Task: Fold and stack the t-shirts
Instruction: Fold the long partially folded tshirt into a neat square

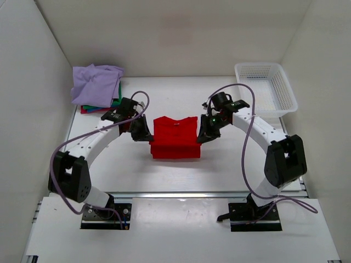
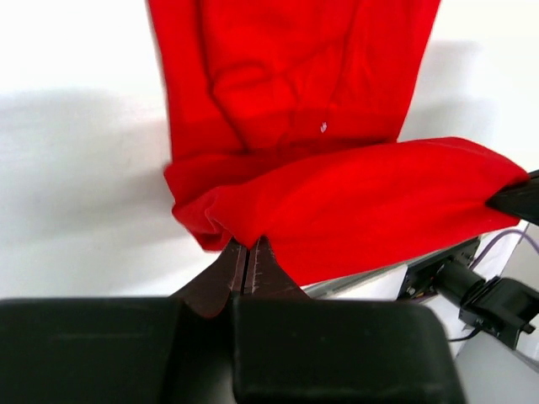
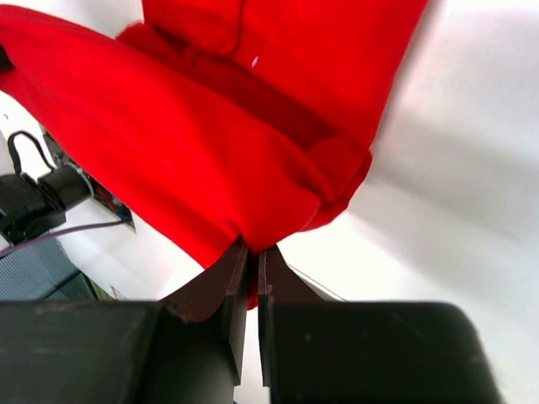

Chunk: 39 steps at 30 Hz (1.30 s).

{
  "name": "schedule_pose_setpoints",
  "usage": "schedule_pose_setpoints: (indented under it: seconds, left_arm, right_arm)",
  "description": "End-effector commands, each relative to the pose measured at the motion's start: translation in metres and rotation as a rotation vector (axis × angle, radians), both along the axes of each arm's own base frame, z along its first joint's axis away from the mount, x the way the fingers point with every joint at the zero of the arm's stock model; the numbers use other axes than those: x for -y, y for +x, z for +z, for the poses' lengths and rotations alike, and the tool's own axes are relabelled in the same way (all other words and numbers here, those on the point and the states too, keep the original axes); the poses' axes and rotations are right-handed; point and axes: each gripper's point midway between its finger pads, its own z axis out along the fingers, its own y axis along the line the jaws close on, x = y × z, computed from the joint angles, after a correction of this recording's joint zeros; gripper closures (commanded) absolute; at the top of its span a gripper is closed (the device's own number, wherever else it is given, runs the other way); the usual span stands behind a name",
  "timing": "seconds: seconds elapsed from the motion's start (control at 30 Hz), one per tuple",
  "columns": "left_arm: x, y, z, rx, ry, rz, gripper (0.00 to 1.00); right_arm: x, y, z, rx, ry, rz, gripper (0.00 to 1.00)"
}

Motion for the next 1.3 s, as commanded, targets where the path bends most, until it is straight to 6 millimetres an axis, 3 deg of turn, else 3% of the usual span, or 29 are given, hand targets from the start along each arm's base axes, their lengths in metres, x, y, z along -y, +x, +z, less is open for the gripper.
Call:
schedule_pose_setpoints:
  seconds: [0.0, 0.27, 0.53, 0.7, 0.97, 1.27]
  left_arm:
    - [-0.004, 0.029, 0.018, 0.082, -0.024, 0.009, 1.00]
    - [-0.008, 0.060, 0.000, 0.057, -0.043, 0.030, 0.99]
    - [-0.008, 0.085, -0.021, 0.036, -0.040, 0.048, 0.99]
    - [-0.013, 0.099, -0.025, 0.044, -0.045, 0.081, 0.99]
    - [-0.011, 0.119, -0.022, 0.080, -0.078, 0.098, 0.99]
    - [-0.011, 0.136, -0.047, 0.052, -0.052, 0.112, 0.94]
  right_arm:
    - [0.004, 0.021, 0.010, 0.050, -0.001, 0.021, 1.00]
    - [0.012, 0.066, 0.005, 0.072, 0.003, -0.005, 1.00]
    - [0.010, 0.102, -0.013, 0.069, -0.002, -0.014, 1.00]
    - [0.009, 0.115, -0.025, 0.059, -0.004, -0.006, 1.00]
    - [0.007, 0.146, -0.026, 0.095, 0.010, -0.017, 1.00]
    - [0.007, 0.169, -0.046, 0.107, -0.017, -0.013, 1.00]
